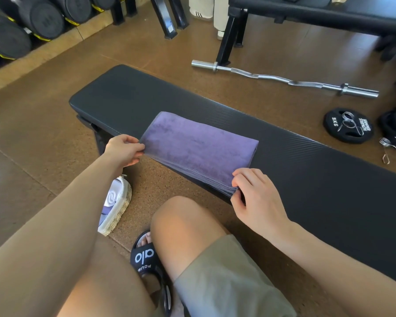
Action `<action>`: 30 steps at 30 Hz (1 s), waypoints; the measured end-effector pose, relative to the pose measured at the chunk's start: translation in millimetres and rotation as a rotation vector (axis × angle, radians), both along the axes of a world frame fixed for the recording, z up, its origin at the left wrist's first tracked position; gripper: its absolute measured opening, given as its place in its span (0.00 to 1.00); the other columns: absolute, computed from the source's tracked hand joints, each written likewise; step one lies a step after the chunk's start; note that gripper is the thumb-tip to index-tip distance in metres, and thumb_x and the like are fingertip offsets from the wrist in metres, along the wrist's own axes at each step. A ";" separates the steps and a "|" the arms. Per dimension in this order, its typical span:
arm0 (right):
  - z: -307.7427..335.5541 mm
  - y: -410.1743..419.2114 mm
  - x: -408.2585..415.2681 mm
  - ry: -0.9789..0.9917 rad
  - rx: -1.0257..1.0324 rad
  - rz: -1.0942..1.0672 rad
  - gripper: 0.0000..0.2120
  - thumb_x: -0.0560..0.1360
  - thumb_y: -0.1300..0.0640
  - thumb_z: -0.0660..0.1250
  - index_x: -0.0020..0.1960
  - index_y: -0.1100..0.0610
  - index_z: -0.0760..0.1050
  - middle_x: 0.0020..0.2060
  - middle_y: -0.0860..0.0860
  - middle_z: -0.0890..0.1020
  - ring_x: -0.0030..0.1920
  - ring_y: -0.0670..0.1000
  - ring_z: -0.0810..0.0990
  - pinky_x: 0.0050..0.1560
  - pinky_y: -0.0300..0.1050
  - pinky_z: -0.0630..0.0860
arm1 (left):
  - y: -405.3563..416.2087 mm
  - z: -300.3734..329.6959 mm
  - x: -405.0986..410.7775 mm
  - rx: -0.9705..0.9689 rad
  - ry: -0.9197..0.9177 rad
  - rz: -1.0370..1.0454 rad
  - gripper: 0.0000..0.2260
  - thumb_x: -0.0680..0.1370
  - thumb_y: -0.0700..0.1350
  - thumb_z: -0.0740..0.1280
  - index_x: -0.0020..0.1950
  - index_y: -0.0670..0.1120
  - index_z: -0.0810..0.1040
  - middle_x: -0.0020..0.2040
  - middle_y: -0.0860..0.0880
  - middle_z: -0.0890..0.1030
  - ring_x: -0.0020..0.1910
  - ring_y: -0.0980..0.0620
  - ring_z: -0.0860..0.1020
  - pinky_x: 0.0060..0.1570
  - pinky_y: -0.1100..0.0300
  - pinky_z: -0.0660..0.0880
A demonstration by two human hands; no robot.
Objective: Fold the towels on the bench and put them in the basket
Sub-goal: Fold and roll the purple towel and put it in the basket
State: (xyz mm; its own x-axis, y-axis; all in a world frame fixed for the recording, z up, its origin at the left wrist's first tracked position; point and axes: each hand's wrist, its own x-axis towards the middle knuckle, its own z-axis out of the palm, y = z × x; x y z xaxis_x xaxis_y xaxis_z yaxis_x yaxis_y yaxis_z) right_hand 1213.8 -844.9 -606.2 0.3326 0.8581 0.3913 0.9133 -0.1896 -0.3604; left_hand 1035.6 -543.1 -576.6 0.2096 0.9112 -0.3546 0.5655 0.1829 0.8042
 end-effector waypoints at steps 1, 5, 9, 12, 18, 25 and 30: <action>-0.5 -0.7 0.2 -0.012 -0.008 -0.003 0.06 0.70 0.63 0.71 0.47 0.58 0.78 0.49 0.51 0.81 0.49 0.53 0.79 0.46 0.49 0.80 | 0.6 -0.8 -0.1 -0.001 0.002 0.003 0.05 0.77 0.42 0.72 0.52 0.45 0.79 0.46 0.43 0.84 0.43 0.51 0.83 0.50 0.54 0.83; -2.4 -2.6 1.1 -0.017 -0.015 -0.001 0.06 0.70 0.61 0.72 0.48 0.58 0.79 0.51 0.51 0.82 0.51 0.52 0.79 0.47 0.49 0.81 | 0.4 -0.8 0.8 -0.022 0.009 0.001 0.02 0.79 0.42 0.69 0.49 0.47 0.78 0.48 0.43 0.83 0.44 0.50 0.83 0.49 0.53 0.82; -4.2 -3.0 2.3 -0.017 -0.035 0.001 0.07 0.71 0.61 0.71 0.48 0.58 0.79 0.53 0.51 0.81 0.53 0.53 0.79 0.48 0.51 0.80 | -1.4 -1.6 1.3 -0.128 -0.002 -0.046 0.02 0.82 0.42 0.64 0.54 0.46 0.73 0.51 0.44 0.82 0.46 0.48 0.85 0.48 0.51 0.83; -7.3 -4.8 2.3 -0.013 -0.063 -0.005 0.06 0.72 0.62 0.71 0.49 0.58 0.80 0.56 0.52 0.80 0.56 0.53 0.78 0.50 0.52 0.79 | 0.5 -2.3 1.2 -0.186 -0.050 -0.053 0.03 0.82 0.41 0.65 0.55 0.44 0.75 0.58 0.43 0.80 0.49 0.47 0.85 0.50 0.51 0.83; -5.5 -5.1 1.5 -0.004 -0.061 -0.015 0.07 0.72 0.60 0.72 0.50 0.57 0.80 0.57 0.52 0.81 0.56 0.52 0.79 0.52 0.49 0.80 | 1.4 -2.1 1.4 -0.237 -0.109 -0.040 0.06 0.82 0.40 0.66 0.59 0.42 0.77 0.59 0.45 0.78 0.53 0.47 0.83 0.53 0.53 0.82; -2.3 -2.0 6.0 -0.049 -0.067 0.015 0.06 0.72 0.59 0.71 0.49 0.56 0.79 0.53 0.51 0.81 0.53 0.52 0.79 0.49 0.46 0.79 | -1.4 -5.9 2.6 -0.168 -0.068 -0.013 0.04 0.81 0.38 0.67 0.55 0.40 0.77 0.57 0.43 0.79 0.51 0.47 0.83 0.56 0.51 0.81; -7.0 -6.1 4.7 -0.065 -0.070 0.010 0.07 0.73 0.58 0.70 0.51 0.57 0.80 0.57 0.52 0.81 0.57 0.53 0.79 0.53 0.49 0.80 | -8.2 0.1 3.5 -0.094 0.033 -0.030 0.03 0.81 0.41 0.67 0.53 0.42 0.76 0.55 0.43 0.82 0.47 0.48 0.84 0.53 0.52 0.82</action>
State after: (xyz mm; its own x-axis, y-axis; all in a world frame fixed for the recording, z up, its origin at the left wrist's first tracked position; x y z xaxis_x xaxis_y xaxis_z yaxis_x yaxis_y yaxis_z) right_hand 1218.5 -851.0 -613.2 0.2999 0.8872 0.3505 0.9363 -0.2034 -0.2864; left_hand 1039.2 -551.3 -576.4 0.2229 0.8673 -0.4450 0.5980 0.2389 0.7651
